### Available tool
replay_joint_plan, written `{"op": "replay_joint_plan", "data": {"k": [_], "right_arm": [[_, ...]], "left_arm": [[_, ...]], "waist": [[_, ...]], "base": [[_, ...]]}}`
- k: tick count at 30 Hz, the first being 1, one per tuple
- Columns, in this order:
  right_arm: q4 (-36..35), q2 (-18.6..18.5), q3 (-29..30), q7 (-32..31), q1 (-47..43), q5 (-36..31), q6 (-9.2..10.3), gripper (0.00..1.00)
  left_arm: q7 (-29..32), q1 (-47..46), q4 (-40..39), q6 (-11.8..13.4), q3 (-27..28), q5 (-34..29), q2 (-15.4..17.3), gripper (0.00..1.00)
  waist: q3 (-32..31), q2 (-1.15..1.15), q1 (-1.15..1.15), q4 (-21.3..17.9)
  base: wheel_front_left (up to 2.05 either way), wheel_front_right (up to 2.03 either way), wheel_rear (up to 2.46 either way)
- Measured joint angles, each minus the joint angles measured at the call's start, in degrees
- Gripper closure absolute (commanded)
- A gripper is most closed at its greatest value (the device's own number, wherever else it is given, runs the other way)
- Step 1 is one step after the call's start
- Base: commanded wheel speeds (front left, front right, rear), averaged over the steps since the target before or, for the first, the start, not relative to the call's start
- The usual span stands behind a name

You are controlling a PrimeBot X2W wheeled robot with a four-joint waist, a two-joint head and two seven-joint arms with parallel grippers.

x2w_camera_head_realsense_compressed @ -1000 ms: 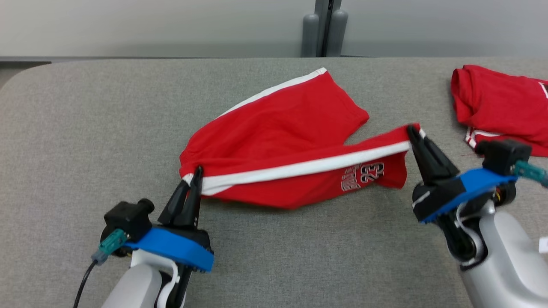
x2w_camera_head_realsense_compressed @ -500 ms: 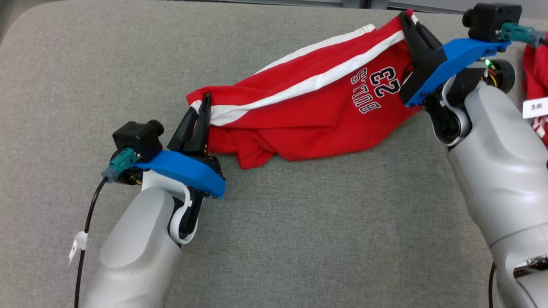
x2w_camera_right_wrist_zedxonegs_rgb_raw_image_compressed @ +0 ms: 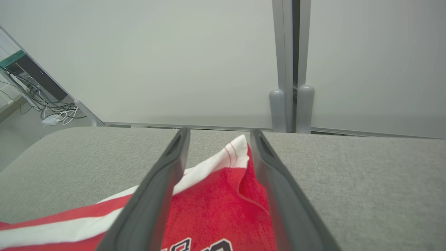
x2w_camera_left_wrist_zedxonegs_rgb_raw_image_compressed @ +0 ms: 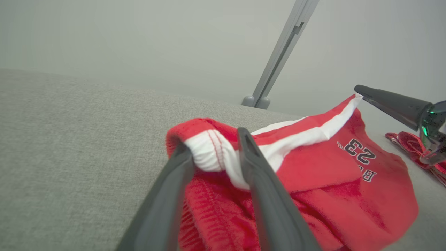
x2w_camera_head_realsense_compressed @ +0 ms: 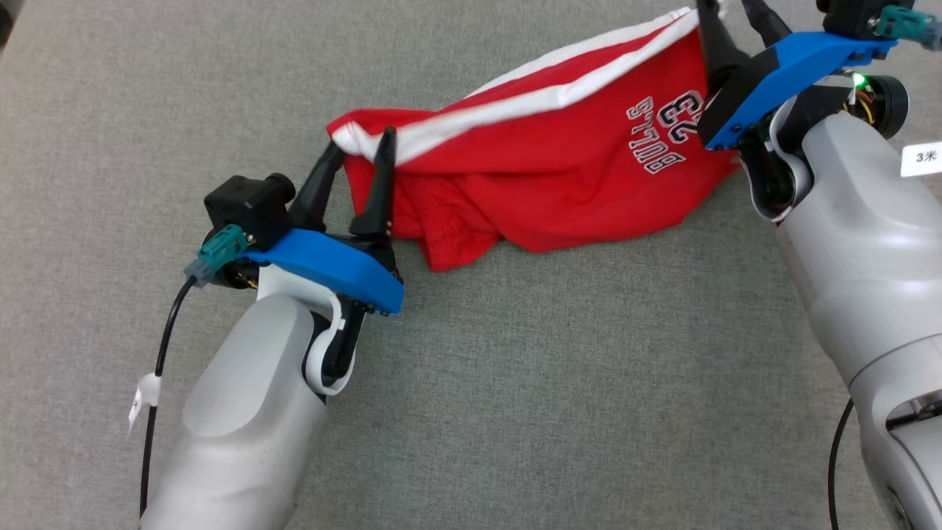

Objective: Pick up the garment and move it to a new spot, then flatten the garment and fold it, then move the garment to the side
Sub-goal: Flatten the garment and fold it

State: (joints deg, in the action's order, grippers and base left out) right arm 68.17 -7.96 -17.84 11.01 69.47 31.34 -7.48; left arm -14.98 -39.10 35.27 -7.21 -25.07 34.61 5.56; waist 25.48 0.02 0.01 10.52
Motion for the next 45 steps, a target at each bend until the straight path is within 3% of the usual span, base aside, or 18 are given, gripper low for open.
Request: {"op": "replay_joint_plan", "data": {"k": [11,17,24,30,32,39,45], "right_arm": [[-2.29,-5.11,-8.89,1.27,-8.42,3.26,-0.01,0.00],[-1.72,-8.13,-11.23,-0.30,-12.08,6.39,-0.01,0.00],[0.52,-9.05,-12.65,-1.75,-13.42,8.51,0.00,0.00],[1.62,-9.07,-13.71,-2.65,-13.68,9.64,0.00,0.00],[1.69,-9.01,-14.17,-3.22,-13.68,9.99,0.00,1.00],[0.33,-8.82,-15.15,-1.10,-15.57,12.22,-0.01,1.00],[-5.00,-9.29,-15.63,1.80,-20.89,16.33,-0.01,1.00]], "left_arm": [[-0.01,11.83,-9.65,-0.02,8.37,-7.83,0.48,0.00],[-0.02,20.70,-18.15,1.23,17.28,-11.74,0.69,0.00],[-0.01,28.66,-26.39,2.69,25.73,-19.11,-0.37,0.00],[-0.01,31.81,-28.98,2.55,27.99,-21.87,-2.02,0.00],[-0.01,31.97,-29.52,2.55,28.24,-22.45,-2.25,0.00],[-0.01,33.42,-29.98,2.54,28.51,-23.98,-2.56,0.00],[-0.02,35.11,-30.11,2.14,28.75,-24.63,-2.60,0.00]], "waist": [[-4.42,-0.02,-0.03,-0.41],[-5.12,-0.02,-0.02,0.70],[-4.56,-0.02,-0.01,2.37],[-4.35,-0.02,-0.02,3.46],[-4.42,-0.02,-0.01,3.64],[-6.30,-0.02,-0.01,3.45],[-9.41,-0.02,-0.02,1.85]], "base": [[0.00,0.00,0.00],[0.00,0.00,0.00],[0.00,0.00,0.00],[0.00,0.00,0.00],[0.00,0.00,0.00],[0.00,0.00,0.00],[0.00,0.00,0.00]]}}
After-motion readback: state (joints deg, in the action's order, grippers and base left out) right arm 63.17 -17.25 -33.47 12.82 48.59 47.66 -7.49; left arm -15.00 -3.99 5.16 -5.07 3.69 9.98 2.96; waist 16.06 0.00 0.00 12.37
